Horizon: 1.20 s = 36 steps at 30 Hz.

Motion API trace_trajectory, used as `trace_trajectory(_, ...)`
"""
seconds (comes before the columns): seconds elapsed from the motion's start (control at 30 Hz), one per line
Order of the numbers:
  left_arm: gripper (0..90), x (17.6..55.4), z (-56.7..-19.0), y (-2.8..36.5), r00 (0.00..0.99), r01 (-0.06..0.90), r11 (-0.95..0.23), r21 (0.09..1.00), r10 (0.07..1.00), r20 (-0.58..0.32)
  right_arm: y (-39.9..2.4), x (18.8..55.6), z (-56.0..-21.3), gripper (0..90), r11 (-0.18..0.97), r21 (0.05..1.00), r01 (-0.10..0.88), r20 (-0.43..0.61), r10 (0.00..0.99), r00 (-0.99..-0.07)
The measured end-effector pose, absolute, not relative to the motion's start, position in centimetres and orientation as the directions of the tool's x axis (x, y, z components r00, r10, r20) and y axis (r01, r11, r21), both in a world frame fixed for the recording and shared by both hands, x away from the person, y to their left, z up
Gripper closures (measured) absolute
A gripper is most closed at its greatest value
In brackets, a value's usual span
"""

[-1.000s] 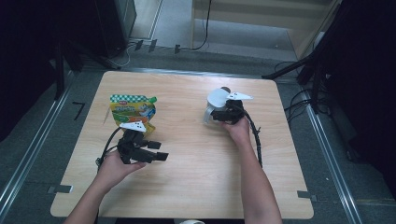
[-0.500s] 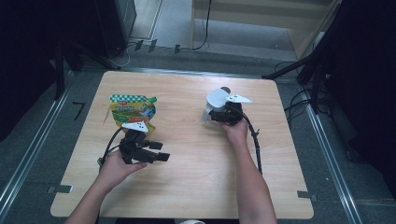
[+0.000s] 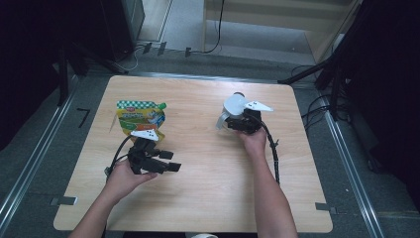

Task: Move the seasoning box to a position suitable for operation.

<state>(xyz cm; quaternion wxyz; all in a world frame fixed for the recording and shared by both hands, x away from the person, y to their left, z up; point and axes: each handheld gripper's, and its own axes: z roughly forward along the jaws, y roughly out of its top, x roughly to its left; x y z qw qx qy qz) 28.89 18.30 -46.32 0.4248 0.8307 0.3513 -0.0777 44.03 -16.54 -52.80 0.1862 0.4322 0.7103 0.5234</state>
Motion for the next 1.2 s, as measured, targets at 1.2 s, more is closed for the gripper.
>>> trace_trajectory(1.2,33.2,28.9,-46.3,18.1,0.740,0.654,-0.397,0.644,0.512,-0.436,-16.3,39.0,-50.1,13.5,0.211,0.878,0.429,0.142,0.742,-0.655)
